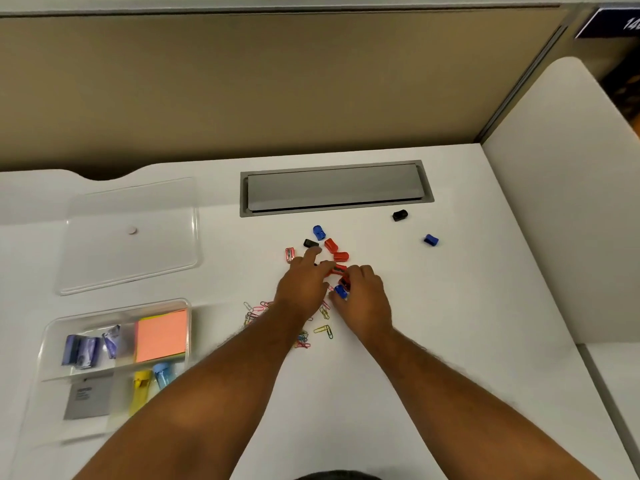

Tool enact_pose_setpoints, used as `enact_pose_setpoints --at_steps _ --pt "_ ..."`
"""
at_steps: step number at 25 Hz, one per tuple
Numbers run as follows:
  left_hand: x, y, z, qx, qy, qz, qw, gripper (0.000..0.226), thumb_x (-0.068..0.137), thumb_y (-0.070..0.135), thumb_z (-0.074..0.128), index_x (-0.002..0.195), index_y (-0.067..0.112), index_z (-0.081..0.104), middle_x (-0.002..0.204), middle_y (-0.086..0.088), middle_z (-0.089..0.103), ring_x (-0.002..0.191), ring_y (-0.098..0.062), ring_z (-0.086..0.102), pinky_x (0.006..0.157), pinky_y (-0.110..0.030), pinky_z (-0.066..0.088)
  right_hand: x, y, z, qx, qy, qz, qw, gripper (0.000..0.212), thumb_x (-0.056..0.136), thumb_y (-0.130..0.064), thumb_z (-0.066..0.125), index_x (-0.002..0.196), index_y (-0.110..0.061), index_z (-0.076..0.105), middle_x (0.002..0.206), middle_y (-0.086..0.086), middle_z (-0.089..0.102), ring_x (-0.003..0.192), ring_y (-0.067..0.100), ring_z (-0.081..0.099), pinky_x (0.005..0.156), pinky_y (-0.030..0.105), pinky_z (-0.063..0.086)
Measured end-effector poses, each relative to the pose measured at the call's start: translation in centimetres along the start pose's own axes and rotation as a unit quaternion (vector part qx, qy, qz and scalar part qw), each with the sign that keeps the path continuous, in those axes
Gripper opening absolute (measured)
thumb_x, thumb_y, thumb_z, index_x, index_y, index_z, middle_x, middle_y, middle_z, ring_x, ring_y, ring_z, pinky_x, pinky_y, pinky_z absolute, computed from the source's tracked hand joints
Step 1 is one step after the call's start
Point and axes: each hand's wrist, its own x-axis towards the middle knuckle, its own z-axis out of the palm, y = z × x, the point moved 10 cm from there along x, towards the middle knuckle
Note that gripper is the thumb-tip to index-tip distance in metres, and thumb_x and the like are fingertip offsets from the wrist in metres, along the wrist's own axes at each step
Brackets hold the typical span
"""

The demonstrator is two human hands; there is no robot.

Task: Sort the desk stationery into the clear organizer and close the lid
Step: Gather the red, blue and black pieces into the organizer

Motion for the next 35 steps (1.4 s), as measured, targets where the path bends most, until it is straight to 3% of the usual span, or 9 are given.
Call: enact_pose_setpoints --at_steps 3,6,11,15,17,21,25,35 --pt "1.2 0.4 -0.2 0.029 0.012 0.03 0.999 0.033 0.1 0.022 0.058 0.132 0.028 0.062 0.145 -0.003 0.052 0.125 -0.024 0.054 0.099 -0.037 0.053 0.4 -0.2 0.0 -0.004 0.003 -0.018 1.0 0.031 0.092 -0.035 0.073 0.118 -0.024 0.06 0.116 -0.003 0.062 0.105 0.016 0.06 0.088 0.027 0.054" --pt "2.0 0.3 -0.7 0.03 0.023 0.047 0.998 0.018 0.099 0.02 0.059 0.114 0.023 0.068 0.114 -0.004 0.065 0.098 -0.019 0.059 0.083 -0.029 0.052 0.4 0.4 -0.1 0.001 -0.014 -0.005 1.0 0.038 0.089 -0.029 0.076 0.123 -0.023 0.059 0.116 -0.003 0.061 0.1 0.015 0.062 0.087 0.025 0.055" --pt "1.2 -0.5 -1.1 -0.014 0.037 0.038 0.998 0.024 0.098 0.024 0.063 0.121 0.023 0.068 0.12 0.0 0.065 0.102 -0.017 0.061 0.093 -0.028 0.053 -1.0 1.7 0.0 -0.017 -0.038 0.018 0.999 0.041 0.085 -0.031 0.08 0.118 -0.027 0.055 0.114 -0.003 0.059 0.091 0.014 0.06 0.082 0.021 0.054" --pt "-1.6 -1.9 -2.7 -0.096 0.071 0.018 0.993 0.028 0.095 0.026 0.067 0.123 0.025 0.068 0.125 0.005 0.064 0.108 -0.012 0.06 0.099 -0.024 0.049 -3.2 1.8 -0.4 0.075 -0.032 0.051 0.995 0.057 0.079 -0.03 0.085 0.129 -0.025 0.058 0.12 -0.005 0.059 0.096 0.01 0.056 0.086 0.02 0.049" --pt "-4.1 -2.7 -4.1 -0.143 0.105 0.012 0.984 0.025 0.094 0.025 0.069 0.119 0.025 0.07 0.119 0.007 0.066 0.103 -0.009 0.06 0.096 -0.021 0.049 -4.4 0.5 -1.0 0.115 -0.015 0.035 0.993 0.055 0.076 -0.03 0.086 0.125 -0.022 0.063 0.118 -0.003 0.062 0.096 0.01 0.057 0.089 0.022 0.049" --pt "-12.3 -6.6 -7.4 -0.213 0.184 0.007 0.96 0.014 0.088 0.021 0.07 0.1 0.027 0.071 0.103 0.013 0.065 0.093 -0.005 0.061 0.083 -0.017 0.05 -8.0 -6.3 -0.6 0.204 -0.007 -0.033 0.978 0.039 0.07 -0.025 0.083 0.103 -0.032 0.064 0.103 -0.009 0.065 0.093 0.013 0.064 0.089 0.035 0.058" --pt "-21.5 -13.9 -9.0 -0.216 0.216 -0.026 0.952 0.014 0.087 0.018 0.071 0.096 0.029 0.069 0.1 0.015 0.063 0.093 -0.005 0.059 0.077 -0.014 0.049 -13.4 -15.0 2.8 0.241 -0.054 -0.106 0.963 0.036 0.069 -0.025 0.081 0.102 -0.031 0.067 0.098 -0.015 0.066 0.091 0.01 0.066 0.081 0.029 0.058" --pt "-38.5 -31.9 -11.0 -0.162 0.19 -0.114 0.962 0.016 0.088 0.024 0.074 0.096 0.036 0.067 0.098 0.021 0.059 0.088 -0.003 0.061 0.074 -0.014 0.052 -25.2 -33.1 12.6 0.119 -0.183 -0.291 0.931 0.036 0.07 -0.036 0.072 0.106 -0.036 0.063 0.098 -0.016 0.06 0.082 0.004 0.056 0.073 0.026 0.054"
